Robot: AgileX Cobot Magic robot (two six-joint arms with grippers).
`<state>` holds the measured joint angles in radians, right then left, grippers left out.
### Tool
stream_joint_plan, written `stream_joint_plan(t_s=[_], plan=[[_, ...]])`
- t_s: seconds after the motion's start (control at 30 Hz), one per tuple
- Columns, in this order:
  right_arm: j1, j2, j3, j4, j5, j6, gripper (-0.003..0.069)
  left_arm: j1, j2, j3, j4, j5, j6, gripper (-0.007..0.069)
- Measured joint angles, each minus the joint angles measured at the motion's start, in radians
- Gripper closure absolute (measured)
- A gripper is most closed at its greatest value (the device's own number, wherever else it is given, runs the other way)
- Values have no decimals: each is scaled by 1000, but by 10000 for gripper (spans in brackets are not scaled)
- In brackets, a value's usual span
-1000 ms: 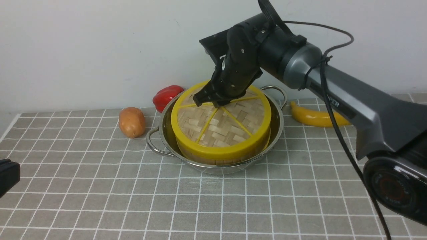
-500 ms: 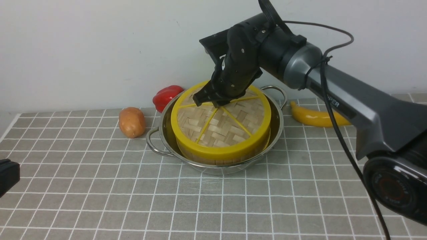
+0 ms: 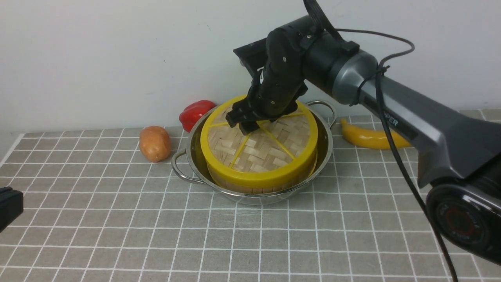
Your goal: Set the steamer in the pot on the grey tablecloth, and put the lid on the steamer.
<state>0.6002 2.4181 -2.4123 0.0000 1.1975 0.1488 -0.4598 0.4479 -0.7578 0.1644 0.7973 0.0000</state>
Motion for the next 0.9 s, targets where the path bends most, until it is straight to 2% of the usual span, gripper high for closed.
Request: stream_joint_plan(t_s=[0.23, 0.33, 0.43, 0.53, 0.67, 0.77, 0.83, 0.9], plan=[[0, -114, -94, 0, 31, 0, 102, 0, 0, 0, 0, 0, 0, 613], [0, -230, -114, 14, 31, 0, 143, 0, 0, 0, 11, -1, 0, 613], [0, -317, -120, 33, 30, -7, 205, 0, 0, 0, 28, -8, 0, 613], [0, -482, -112, 28, 27, -47, 411, 0, 0, 0, 104, -36, -6, 613], [0, -617, -18, 27, 22, -83, 599, 0, 0, 0, 185, -65, -7, 613], [0, -751, 163, 27, 22, -102, 671, 0, 0, 0, 222, -70, -10, 613], [0, -807, 278, 27, 22, -108, 672, 0, 0, 0, 222, -75, -17, 613], [0, -944, 514, 27, 11, -111, 672, 0, 0, 4, 222, -89, -36, 613]])
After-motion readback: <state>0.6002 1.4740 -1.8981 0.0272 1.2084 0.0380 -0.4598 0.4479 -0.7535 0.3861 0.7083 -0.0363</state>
